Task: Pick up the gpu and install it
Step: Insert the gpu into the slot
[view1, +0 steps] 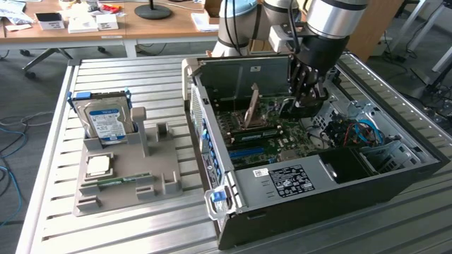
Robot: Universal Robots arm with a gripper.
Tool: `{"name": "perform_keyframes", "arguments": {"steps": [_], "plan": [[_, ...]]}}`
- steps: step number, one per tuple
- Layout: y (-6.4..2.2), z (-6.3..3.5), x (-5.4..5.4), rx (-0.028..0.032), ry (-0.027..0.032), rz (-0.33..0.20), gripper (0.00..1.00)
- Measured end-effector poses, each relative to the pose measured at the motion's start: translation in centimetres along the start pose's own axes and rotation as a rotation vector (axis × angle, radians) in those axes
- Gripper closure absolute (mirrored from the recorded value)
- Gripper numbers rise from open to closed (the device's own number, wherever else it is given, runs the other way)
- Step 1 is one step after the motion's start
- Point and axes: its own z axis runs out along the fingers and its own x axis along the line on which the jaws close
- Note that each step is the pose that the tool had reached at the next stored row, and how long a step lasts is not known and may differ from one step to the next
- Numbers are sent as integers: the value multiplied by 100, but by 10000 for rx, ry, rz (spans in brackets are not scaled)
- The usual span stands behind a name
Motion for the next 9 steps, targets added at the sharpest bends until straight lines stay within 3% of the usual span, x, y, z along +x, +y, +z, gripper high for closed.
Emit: {"name": "perform_keyframes", "arguments": {"steps": [9], "plan": [[39,69,10,-13,28,-304,73]]}}
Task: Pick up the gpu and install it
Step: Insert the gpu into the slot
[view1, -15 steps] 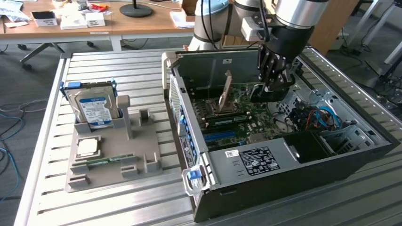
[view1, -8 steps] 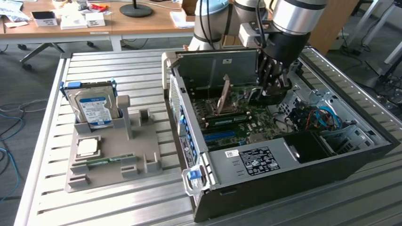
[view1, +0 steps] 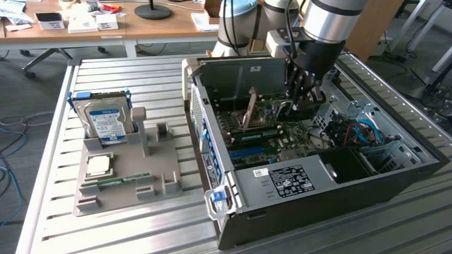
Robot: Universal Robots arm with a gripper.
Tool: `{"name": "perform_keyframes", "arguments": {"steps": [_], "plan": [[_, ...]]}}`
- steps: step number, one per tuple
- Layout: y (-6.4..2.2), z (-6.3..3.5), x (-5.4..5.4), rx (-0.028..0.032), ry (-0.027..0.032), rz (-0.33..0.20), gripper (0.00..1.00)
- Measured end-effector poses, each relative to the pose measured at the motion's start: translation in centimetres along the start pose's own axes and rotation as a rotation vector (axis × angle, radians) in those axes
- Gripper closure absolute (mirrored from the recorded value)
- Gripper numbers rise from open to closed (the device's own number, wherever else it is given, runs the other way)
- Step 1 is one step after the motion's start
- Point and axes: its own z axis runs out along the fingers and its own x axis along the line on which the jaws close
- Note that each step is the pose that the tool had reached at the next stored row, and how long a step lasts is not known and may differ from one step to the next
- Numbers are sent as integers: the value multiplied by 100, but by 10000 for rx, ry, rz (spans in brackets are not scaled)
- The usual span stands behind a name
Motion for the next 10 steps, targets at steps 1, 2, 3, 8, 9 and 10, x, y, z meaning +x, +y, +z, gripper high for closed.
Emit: {"name": "perform_keyframes", "arguments": {"steps": [1,2,3,8,9,10], "plan": [[1,5,0,-4,3,-88,73],[2,9,1,-7,7,-172,73],[3,14,1,-12,13,-263,73],[40,35,6,-21,52,-532,73],[48,40,6,-21,56,-533,73],[57,44,7,-21,58,-534,73]]}}
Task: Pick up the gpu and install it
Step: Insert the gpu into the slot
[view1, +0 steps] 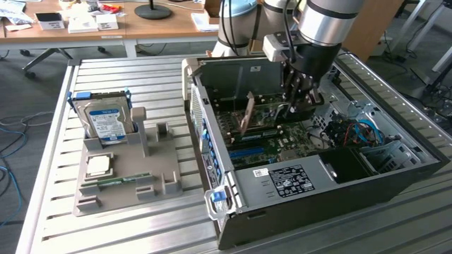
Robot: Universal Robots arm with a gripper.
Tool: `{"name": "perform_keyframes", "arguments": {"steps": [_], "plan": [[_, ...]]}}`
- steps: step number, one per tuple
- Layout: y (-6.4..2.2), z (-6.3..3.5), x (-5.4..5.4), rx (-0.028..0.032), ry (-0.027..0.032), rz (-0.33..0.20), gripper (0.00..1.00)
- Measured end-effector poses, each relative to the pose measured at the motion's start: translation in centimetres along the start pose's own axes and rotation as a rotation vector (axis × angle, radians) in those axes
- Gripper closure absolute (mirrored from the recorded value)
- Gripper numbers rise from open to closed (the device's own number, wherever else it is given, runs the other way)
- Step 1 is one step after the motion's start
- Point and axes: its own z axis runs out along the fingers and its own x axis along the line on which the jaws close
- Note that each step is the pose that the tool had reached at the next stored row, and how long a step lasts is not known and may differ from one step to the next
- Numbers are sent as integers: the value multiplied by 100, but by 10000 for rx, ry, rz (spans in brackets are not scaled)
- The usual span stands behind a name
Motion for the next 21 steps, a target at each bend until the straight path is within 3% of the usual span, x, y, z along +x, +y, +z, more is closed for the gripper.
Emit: {"name": "perform_keyframes", "arguments": {"steps": [5,16,21], "plan": [[55,13,3,1,2,15,73],[272,65,7,21,22,381,73],[302,113,10,29,35,560,73]]}}
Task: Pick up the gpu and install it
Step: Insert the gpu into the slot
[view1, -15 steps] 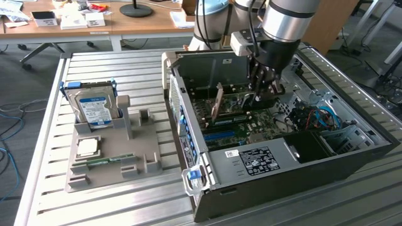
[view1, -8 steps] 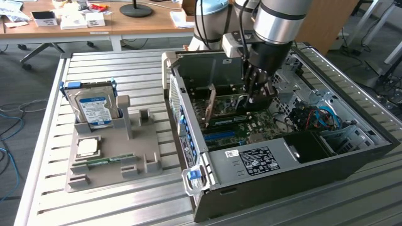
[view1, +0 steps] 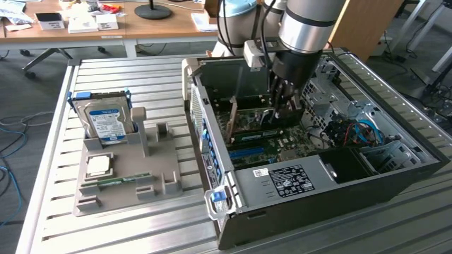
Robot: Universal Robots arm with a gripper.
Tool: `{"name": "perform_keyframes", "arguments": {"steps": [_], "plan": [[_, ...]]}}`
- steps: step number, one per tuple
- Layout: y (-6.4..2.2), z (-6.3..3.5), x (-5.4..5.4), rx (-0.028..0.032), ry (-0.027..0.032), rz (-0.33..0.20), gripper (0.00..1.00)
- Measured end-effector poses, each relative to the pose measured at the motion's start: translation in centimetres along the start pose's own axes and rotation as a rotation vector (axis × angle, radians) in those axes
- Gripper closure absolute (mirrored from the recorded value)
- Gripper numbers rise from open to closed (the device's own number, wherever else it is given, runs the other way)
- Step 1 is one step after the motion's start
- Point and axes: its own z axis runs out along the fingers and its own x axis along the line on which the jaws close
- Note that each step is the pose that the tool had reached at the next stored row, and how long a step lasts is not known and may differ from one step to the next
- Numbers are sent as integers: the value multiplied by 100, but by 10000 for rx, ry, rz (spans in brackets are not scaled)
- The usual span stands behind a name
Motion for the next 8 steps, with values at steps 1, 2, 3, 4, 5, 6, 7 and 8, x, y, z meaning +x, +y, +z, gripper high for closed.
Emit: {"name": "perform_keyframes", "arguments": {"steps": [1,2,3,4,5,6,7,8], "plan": [[1,14,1,0,0,1,73],[4,23,1,0,0,2,73],[4,27,1,0,2,-10,73],[4,29,1,-2,2,-55,73],[4,31,1,-6,1,-135,73],[5,34,1,-10,-2,-240,73],[5,36,1,-14,-5,-344,73],[5,38,0,-16,-7,-408,73]]}}
